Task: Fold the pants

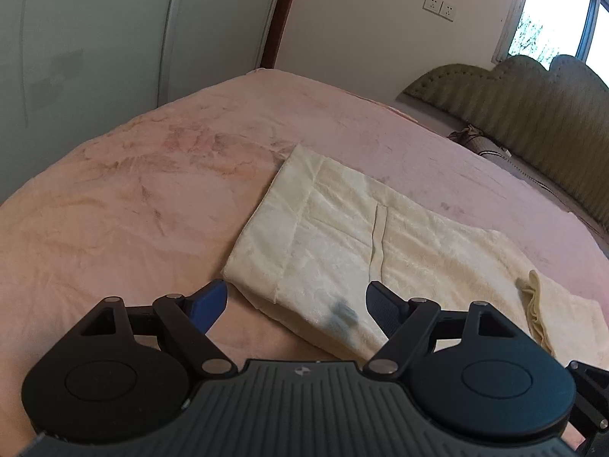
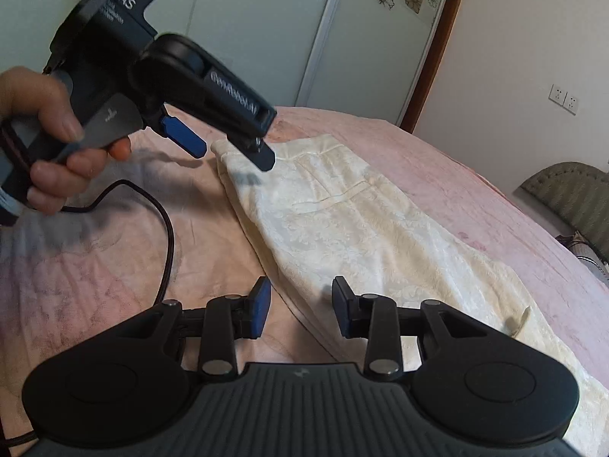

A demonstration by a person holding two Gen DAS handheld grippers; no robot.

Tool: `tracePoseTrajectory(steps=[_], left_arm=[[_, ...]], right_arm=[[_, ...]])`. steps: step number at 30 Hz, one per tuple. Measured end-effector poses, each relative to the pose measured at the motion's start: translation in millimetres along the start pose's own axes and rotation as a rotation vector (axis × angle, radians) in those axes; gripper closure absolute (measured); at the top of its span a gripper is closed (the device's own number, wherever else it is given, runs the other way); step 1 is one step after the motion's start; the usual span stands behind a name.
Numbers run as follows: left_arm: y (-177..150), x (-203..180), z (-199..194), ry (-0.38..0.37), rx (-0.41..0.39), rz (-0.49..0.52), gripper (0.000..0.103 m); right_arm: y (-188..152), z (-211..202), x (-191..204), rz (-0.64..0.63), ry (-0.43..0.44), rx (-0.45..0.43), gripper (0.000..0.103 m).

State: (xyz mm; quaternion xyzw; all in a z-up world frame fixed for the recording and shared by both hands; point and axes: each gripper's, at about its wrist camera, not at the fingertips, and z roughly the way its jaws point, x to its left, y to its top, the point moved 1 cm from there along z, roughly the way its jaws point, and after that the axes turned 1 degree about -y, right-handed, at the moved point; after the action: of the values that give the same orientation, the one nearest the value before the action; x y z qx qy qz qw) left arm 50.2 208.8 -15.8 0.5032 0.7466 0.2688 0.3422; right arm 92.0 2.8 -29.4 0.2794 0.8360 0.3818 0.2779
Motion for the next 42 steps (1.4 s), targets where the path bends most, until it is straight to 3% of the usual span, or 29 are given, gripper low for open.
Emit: tracePoseTrajectory(steps=[4, 11, 16, 24, 27, 29, 31, 34, 36, 39, 42], left_arm=[[-3.5, -2.9, 3.0, 0.042, 0.007, 0.026, 0.018], [-3.7, 0.6, 4.0, 0.113, 0.005, 0.049, 0.012], [-4.4, 4.0, 6.9, 0.127, 0.014, 0.050, 0.011], [-5.6, 2.8, 7.2, 0.141, 0.016, 0.061, 0.009], [-4.0, 3.1, 0.2, 0.152, -0.020, 0.055, 0.009], [-0.7, 1.9, -9.2, 0.169, -0.070, 0.050, 0.009], [1.8, -3.5, -19.5, 0.158, -0.124, 0.051, 0.009], [6.0, -26.2, -24.4, 0.080, -0.143, 0.093, 0.008], [4.9, -48.7, -20.4, 0.005, -0.121, 0.135, 0.008], [1.6, -85.7, -9.3, -0.085, -0.068, 0.180, 0.008], [-0.7, -126.3, 1.7, -0.192, -0.026, 0.227, 0.008]], right_arm=[[3.3, 4.4, 9.3, -0.065, -0.002, -0.011, 0.050], [6.5, 29.8, 23.8, -0.155, -0.060, 0.028, 0.050], [10.3, 38.6, 21.9, -0.152, -0.085, 0.025, 0.050], [14.6, 46.9, 37.6, -0.250, -0.123, 0.003, 0.050], [15.6, 34.2, 32.1, -0.210, -0.036, -0.007, 0.050], [15.6, 12.8, 18.7, -0.121, 0.063, -0.035, 0.050], [11.5, -13.2, -1.6, -0.019, 0.092, -0.063, 0.050], [-5.0, -46.3, -44.2, 0.130, -0.010, -0.079, 0.050], [-24.0, -63.0, -76.8, 0.221, -0.146, -0.048, 0.050], [-55.5, -81.3, -111.0, 0.288, -0.310, 0.026, 0.050], [-76.1, -97.8, -129.4, 0.319, -0.401, 0.057, 0.050]])
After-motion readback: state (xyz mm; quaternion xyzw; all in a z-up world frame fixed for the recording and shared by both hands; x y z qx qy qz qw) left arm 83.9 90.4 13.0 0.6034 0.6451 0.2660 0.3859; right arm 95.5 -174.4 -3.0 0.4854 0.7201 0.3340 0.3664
